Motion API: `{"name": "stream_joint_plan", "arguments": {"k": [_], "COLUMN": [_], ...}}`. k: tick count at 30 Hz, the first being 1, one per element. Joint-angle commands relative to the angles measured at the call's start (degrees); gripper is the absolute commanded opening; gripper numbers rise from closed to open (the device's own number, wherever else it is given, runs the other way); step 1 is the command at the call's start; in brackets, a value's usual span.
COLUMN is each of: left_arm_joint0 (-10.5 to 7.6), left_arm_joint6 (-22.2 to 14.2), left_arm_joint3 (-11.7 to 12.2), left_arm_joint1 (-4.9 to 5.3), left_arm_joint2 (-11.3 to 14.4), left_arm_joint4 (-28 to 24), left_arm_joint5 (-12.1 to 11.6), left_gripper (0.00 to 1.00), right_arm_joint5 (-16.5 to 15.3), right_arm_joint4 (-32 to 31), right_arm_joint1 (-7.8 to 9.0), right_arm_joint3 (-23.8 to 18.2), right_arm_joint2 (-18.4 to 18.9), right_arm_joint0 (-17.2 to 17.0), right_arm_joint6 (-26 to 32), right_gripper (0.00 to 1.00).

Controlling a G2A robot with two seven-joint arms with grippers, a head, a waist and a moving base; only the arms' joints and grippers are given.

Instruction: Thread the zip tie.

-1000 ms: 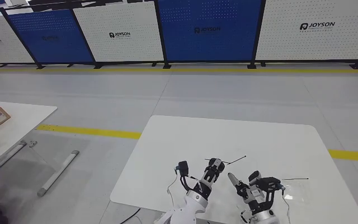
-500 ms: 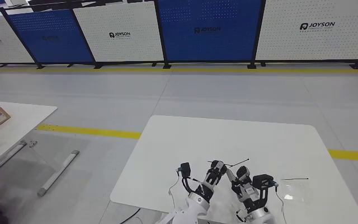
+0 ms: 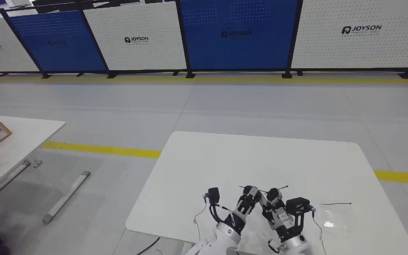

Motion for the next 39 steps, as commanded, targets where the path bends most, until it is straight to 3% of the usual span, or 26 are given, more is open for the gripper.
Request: {"name": "stream_joint_plan", "arguments": {"k": [1,3,7,10,20,35,39], "left_arm_joint0": [0.02,0.00,-0.04,-0.05,-0.48,0.55,1.14], "left_arm_joint6": [0.0,0.0,0.1,0.2,0.5,-0.6,-0.9], "left_arm_joint3": [0.1,0.2,0.4,0.4,1.0,-0.9,-1.7], "left_arm_joint1": [0.01,0.01,0.01,0.01,-0.10,0.08,0.20], "left_arm_joint2": [0.0,0.0,0.0,0.0,0.0,-0.3,-0.2], "left_arm_joint4": [0.1,0.0,0.1,0.2,-0.4,-2.1,-1.6], "left_arm_joint5": [0.0,0.1,0.1,0.2,-0.2,-5.4,-5.6], "left_gripper": [0.00,0.00,0.00,0.00,0.00,0.00,0.00], "right_arm_joint5": [0.0,-0.1,-0.3,-0.3,-0.2,0.5,0.4], "right_arm_joint4": [-0.1,-0.2,-0.2,-0.3,-0.7,-2.2,-2.5], "right_arm_joint1": [0.01,0.02,0.05,0.06,0.10,0.05,0.07], "right_arm_joint3": [-0.1,-0.1,-0.1,-0.1,0.4,1.6,1.7], "right_arm_joint2": [0.0,0.0,0.0,0.0,-0.1,-1.1,-1.1], "right_arm_joint0": [0.0,0.0,0.0,-0.1,0.0,1.0,1.1], "right_arm_joint6": [-0.1,-0.2,-0.4,-0.7,-0.8,0.4,0.3], "right_gripper": [0.36,0.35,0.24,0.00,0.00,0.00,0.00]}}
